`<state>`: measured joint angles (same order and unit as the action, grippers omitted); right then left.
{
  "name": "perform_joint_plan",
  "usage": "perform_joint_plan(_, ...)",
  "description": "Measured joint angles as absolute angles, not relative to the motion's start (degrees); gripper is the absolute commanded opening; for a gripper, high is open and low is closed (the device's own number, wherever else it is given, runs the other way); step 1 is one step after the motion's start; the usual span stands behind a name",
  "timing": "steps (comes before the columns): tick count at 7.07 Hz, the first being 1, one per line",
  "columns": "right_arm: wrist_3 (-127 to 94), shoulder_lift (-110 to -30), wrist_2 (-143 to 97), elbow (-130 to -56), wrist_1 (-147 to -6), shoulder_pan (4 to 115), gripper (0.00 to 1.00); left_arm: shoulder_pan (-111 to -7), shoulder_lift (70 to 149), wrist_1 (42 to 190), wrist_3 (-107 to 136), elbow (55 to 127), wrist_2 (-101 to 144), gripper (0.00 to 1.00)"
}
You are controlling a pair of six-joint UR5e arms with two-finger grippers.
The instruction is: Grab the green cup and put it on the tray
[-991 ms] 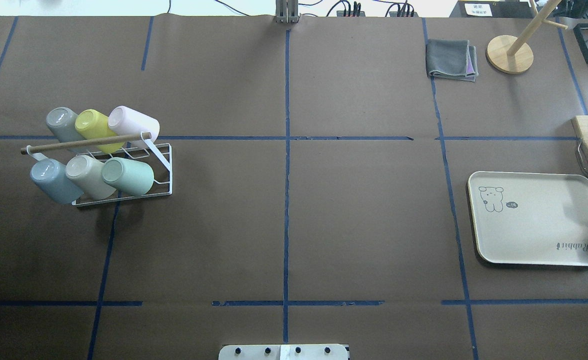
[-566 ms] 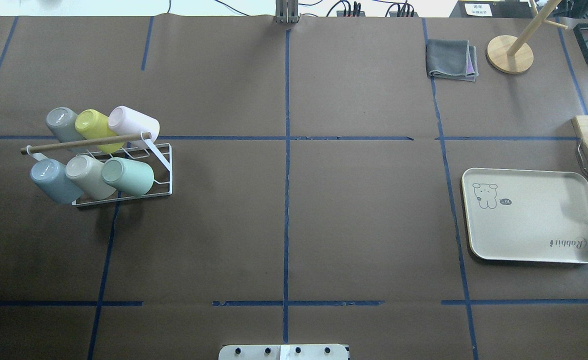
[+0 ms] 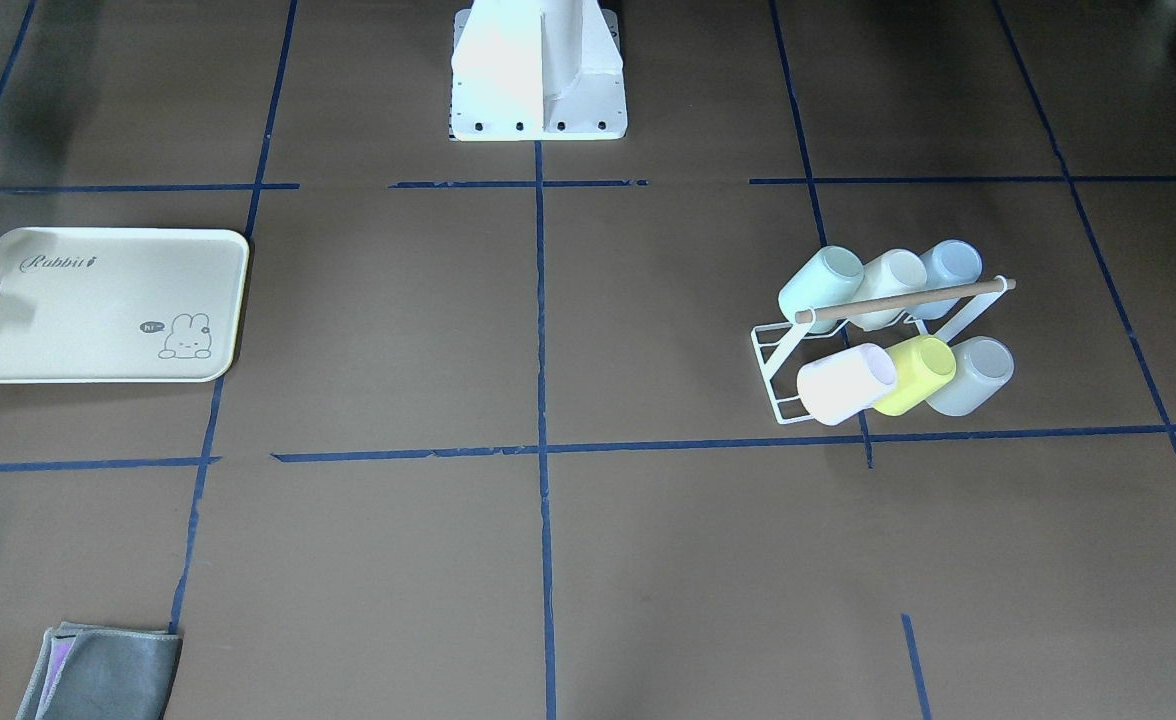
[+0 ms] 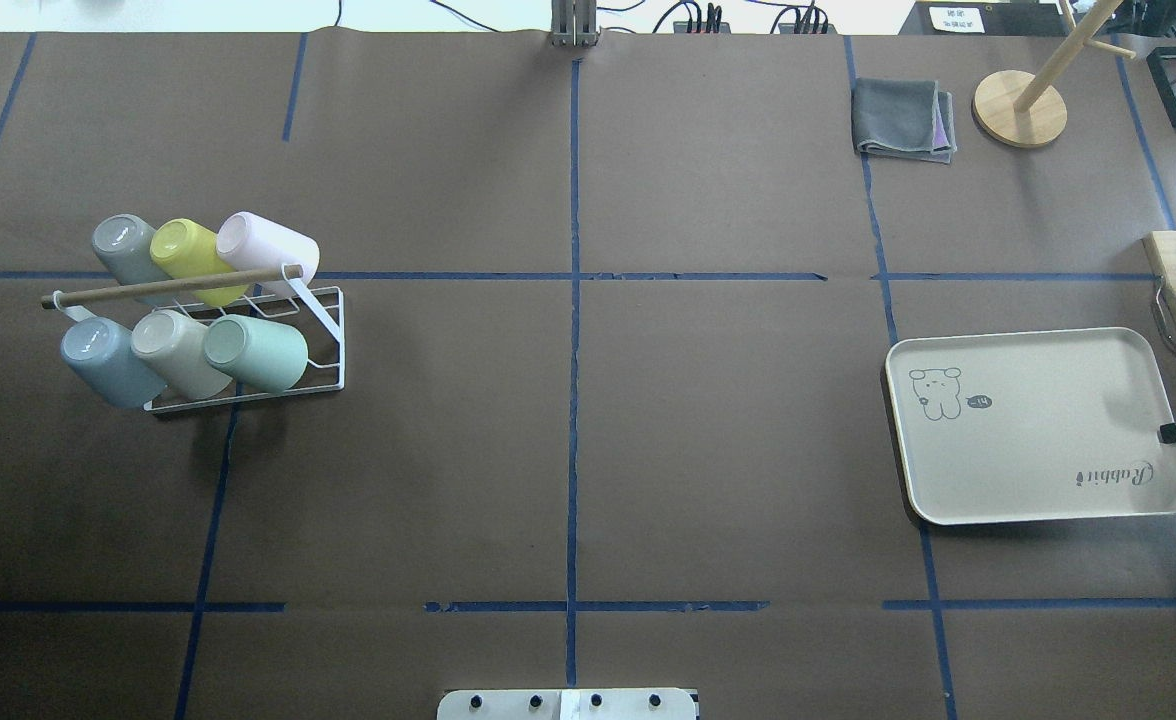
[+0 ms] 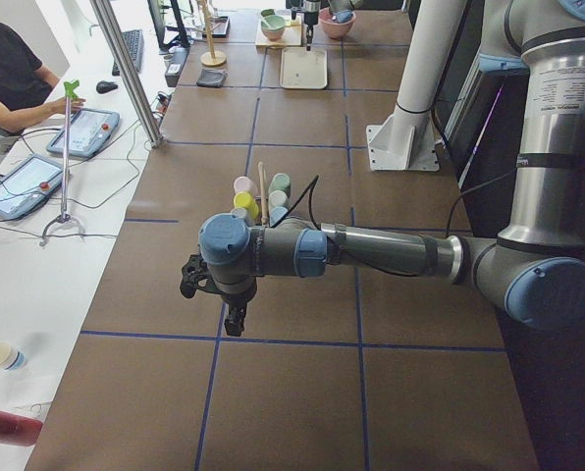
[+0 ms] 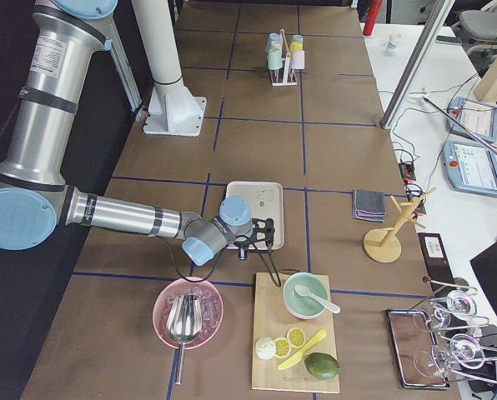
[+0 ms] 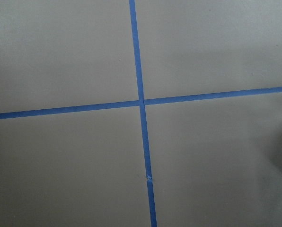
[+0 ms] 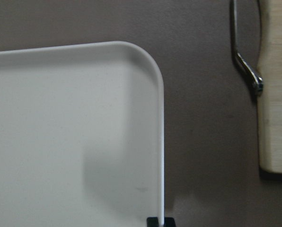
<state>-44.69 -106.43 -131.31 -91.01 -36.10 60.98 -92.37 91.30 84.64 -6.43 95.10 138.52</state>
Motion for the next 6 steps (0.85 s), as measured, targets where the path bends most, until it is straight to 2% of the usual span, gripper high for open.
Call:
perform_joint_plan(3,-51.32,-104.49,-135.08,-95.79,-33.65,61.74,0.00,-92.37,91.11,84.64,-6.42,95.10,138.59,1.00)
perform_joint_plan(6,-66.09,-96.13,-135.98,-98.12,-33.65,59.28,0.00,-92.37,90.91,84.64,-6.42,95.10,138.60,1.00)
